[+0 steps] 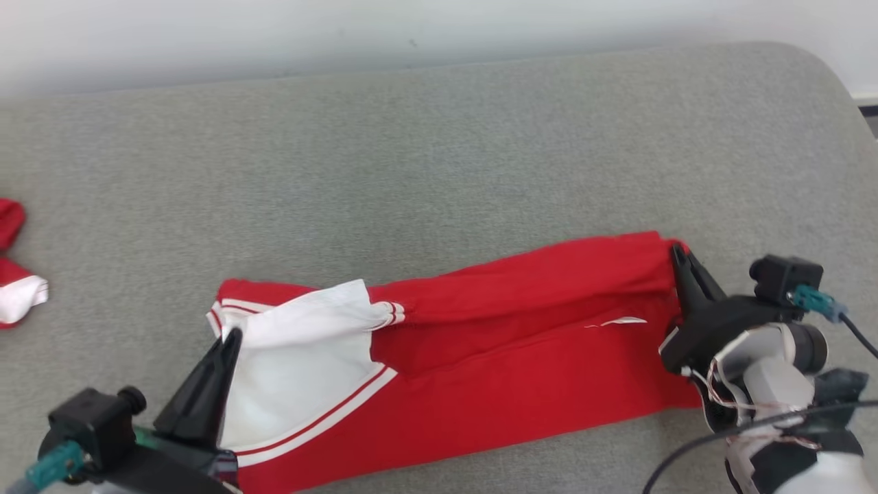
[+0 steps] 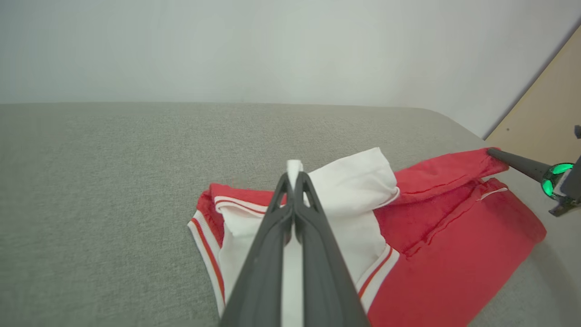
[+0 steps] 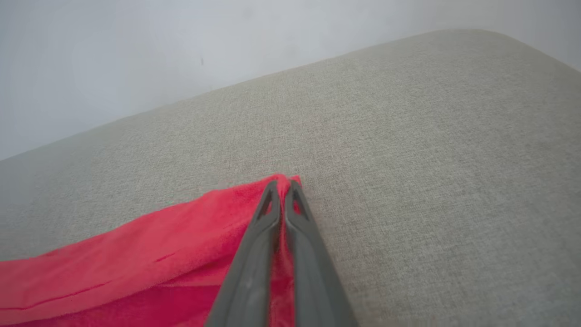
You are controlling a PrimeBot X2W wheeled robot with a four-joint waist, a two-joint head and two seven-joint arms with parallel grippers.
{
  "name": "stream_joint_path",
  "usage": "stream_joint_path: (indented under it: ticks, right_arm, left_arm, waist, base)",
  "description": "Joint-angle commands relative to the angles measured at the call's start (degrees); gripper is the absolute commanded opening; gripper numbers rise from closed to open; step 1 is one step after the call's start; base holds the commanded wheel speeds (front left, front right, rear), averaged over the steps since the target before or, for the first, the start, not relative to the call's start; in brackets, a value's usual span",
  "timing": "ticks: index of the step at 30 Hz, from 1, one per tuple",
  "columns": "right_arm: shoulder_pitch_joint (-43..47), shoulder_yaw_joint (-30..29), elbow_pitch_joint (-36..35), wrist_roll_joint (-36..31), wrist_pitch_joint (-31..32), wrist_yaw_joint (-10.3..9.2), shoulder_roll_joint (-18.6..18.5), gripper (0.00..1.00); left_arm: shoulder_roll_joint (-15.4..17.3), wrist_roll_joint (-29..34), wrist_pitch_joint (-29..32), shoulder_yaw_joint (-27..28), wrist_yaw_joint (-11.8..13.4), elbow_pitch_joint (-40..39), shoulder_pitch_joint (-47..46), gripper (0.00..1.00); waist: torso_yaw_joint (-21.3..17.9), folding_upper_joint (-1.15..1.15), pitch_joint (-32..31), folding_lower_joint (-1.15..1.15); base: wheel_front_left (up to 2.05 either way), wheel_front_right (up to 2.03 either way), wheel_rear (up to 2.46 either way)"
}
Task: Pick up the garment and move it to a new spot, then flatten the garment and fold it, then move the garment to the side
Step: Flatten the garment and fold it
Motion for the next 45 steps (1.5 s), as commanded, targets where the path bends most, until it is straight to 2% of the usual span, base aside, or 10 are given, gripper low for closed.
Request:
stream_joint_path:
  ticks: [1,10,16,17,18,19,20,21,34,45]
  right_arm:
    - [1.0,0.2,-0.5,0.3,0.1,-0.04,-0.4,0.0]
    - [9.0,-2.0,-9.0,2.0,4.4,-0.04,-3.3,0.0]
    - [11.6,-3.8,-11.8,1.2,7.3,-0.04,-2.7,0.0]
    - [11.9,-4.2,-12.1,0.9,7.4,-0.04,-2.6,0.29]
    - [12.1,-4.6,-12.4,0.7,7.5,-0.04,-2.5,0.91]
    - [12.4,-4.8,-12.6,0.4,7.8,-0.04,-2.2,1.0]
    - [12.6,-5.2,-12.9,0.1,7.9,-0.04,-2.0,1.0]
    - [12.9,-5.4,-13.2,-0.1,8.1,-0.04,-1.9,1.0]
    - [16.0,-9.4,-16.7,-2.6,9.2,-0.04,-0.2,1.0]
    - [13.7,-11.4,-13.0,-6.9,10.9,-0.04,0.8,1.0]
  left_arm:
    - [-0.1,0.6,-0.5,0.0,0.2,0.1,0.8,0.0]
    - [-3.0,0.3,-3.1,-1.7,1.1,1.5,5.5,0.0]
    - [-4.4,0.7,-3.9,-2.7,0.2,5.0,6.4,0.0]
    - [-4.9,0.6,-4.1,-2.8,0.1,5.6,6.5,0.0]
    - [-5.1,0.4,-4.2,-3.0,-0.1,6.3,6.7,0.12]
    - [-5.3,0.6,-4.3,-3.1,-0.2,6.9,6.7,0.57]
    - [-5.7,0.7,-4.4,-3.1,-0.2,7.5,6.7,0.87]
    - [-6.3,0.4,-4.6,-3.0,-0.2,8.0,6.9,1.0]
    - [-9.8,3.5,-5.7,2.9,1.8,8.1,10.2,1.0]
    - [-13.5,9.9,-5.6,10.9,2.8,5.7,13.4,1.0]
  waist:
    - [0.8,0.0,-0.6,0.01]
    - [1.8,0.0,-2.0,0.01]
    - [1.9,0.0,-2.5,0.01]
    - [1.9,0.0,-2.6,0.01]
    - [1.9,0.0,-2.7,0.01]
    - [1.9,0.0,-2.8,0.01]
    - [1.9,0.0,-2.9,0.01]
    - [2.0,0.0,-2.9,0.01]
    - [2.9,0.0,-4.5,0.01]
    - [3.4,0.0,-5.0,0.01]
  base:
    - [0.0,0.0,0.0]
    - [0.0,0.0,0.0]
    - [0.0,0.0,0.0]
    - [0.0,0.0,0.0]
    - [0.0,0.0,0.0]
    - [0.0,0.0,0.0]
    - [0.0,0.0,0.0]
    - [0.0,0.0,0.0]
    - [0.0,0.0,0.0]
    - [0.0,0.0,0.0]
